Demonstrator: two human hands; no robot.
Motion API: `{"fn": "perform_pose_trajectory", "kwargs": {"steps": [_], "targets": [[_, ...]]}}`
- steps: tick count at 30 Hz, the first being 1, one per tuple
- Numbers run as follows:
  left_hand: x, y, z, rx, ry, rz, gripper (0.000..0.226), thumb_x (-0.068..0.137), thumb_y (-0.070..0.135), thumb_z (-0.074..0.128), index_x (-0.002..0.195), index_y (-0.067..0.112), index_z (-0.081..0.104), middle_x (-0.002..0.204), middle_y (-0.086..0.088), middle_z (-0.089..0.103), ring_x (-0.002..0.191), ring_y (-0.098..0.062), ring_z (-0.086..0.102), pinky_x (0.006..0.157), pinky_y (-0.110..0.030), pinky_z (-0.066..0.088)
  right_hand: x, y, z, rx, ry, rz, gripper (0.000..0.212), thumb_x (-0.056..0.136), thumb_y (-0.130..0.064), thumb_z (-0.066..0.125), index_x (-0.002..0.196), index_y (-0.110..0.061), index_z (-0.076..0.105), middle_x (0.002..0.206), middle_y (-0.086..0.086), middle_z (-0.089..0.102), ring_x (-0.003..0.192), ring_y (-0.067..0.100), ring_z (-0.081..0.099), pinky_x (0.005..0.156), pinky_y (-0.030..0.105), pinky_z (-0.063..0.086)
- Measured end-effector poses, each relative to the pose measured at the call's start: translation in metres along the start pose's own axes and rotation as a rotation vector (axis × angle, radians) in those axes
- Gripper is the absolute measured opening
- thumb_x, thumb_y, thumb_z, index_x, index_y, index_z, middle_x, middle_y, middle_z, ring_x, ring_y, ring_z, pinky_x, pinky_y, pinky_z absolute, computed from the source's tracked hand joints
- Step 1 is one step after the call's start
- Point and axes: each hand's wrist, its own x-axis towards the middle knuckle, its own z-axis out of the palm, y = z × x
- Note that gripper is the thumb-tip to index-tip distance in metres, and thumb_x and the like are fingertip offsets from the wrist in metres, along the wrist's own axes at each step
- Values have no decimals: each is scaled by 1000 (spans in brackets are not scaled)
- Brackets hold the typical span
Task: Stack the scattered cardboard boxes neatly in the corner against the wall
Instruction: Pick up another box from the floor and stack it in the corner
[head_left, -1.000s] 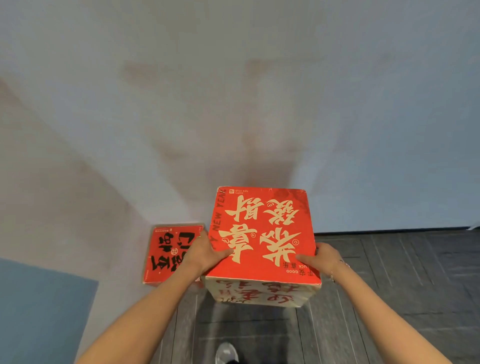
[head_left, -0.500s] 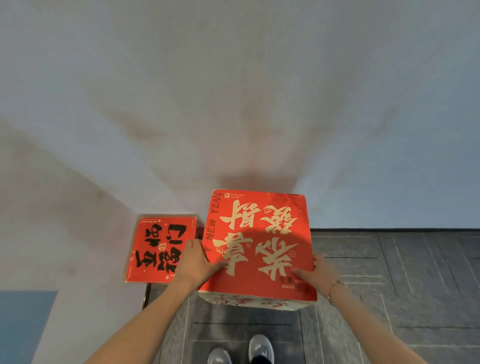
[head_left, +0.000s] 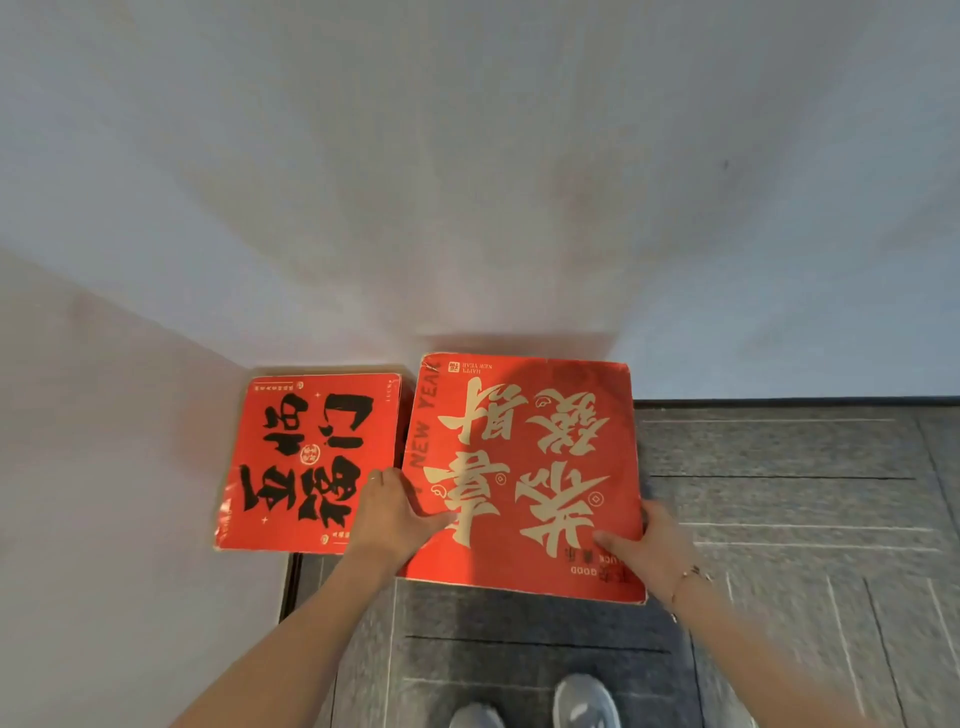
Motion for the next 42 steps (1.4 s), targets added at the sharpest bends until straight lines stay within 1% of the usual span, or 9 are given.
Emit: {"fn": "perform_pose_trajectory", "kwargs": {"steps": [7,12,16,21,31,34,36,38,42], "targets": [[45,-47,45,-8,28,-6,71,60,55,82,104,9,49,99,0,42,95,-16,44,87,-30,44,57,16,59,-24,17,-13,69,69,-39,79,127,-18,46,115,3,64,101,22,63,88,42,53],[63,-63,62,-29,28,8,70,61,54,82,103,9,47,98,1,38,97,-17,43,87,-29,43,73,15,77,-77,54,-30,70,71,-39,78,129,-16,46,117,3,63,102,22,62,83,33,52],[73,-73,72,-77,40,16,69,60,52,83,103,12,46,99,2,38,93,-12,37,85,-26,40,83,10,84,-95,74,-36,69,75,-34,76,132,-14,42,123,6,60,107,25,60,84,33,48],[77,-81,83,-91,80,57,75,61,52,83,110,8,48,103,0,40,100,-16,42,90,-28,40,89,9,90,-74,79,-38,64,78,-27,75,130,-10,43,124,8,59,110,26,58,85,31,46],[75,-90,96,-100,210,112,97,56,46,88,128,3,40,116,-11,43,112,-26,43,97,-36,42,91,19,99,-52,109,-58,61,77,-31,75,127,-13,44,117,5,61,87,12,52,67,23,42],[78,-92,91,18,213,119,102,56,57,83,133,6,40,125,-13,43,118,-29,42,99,-39,41,91,18,101,-34,102,-47,62,78,-29,74,129,-11,42,118,6,60,86,13,51,58,18,39],[80,-94,88,167,188,140,109,61,69,73,144,12,31,145,-13,33,130,-30,36,106,-41,36,91,18,101,-34,104,-45,63,79,-28,74,130,-11,42,119,6,60,86,12,50,56,15,37],[82,-97,88,285,147,205,109,68,77,58,152,20,17,158,-9,11,143,-29,19,114,-42,25,91,18,100,-34,108,-46,63,79,-27,74,131,-11,42,120,6,60,86,12,50,56,16,37],[88,-101,89,387,62,264,106,74,81,41,153,22,2,160,-5,-7,148,-25,-5,119,-42,6,91,18,101,-36,113,-43,63,79,-27,73,131,-12,41,120,6,59,85,12,50,54,15,36]]}}
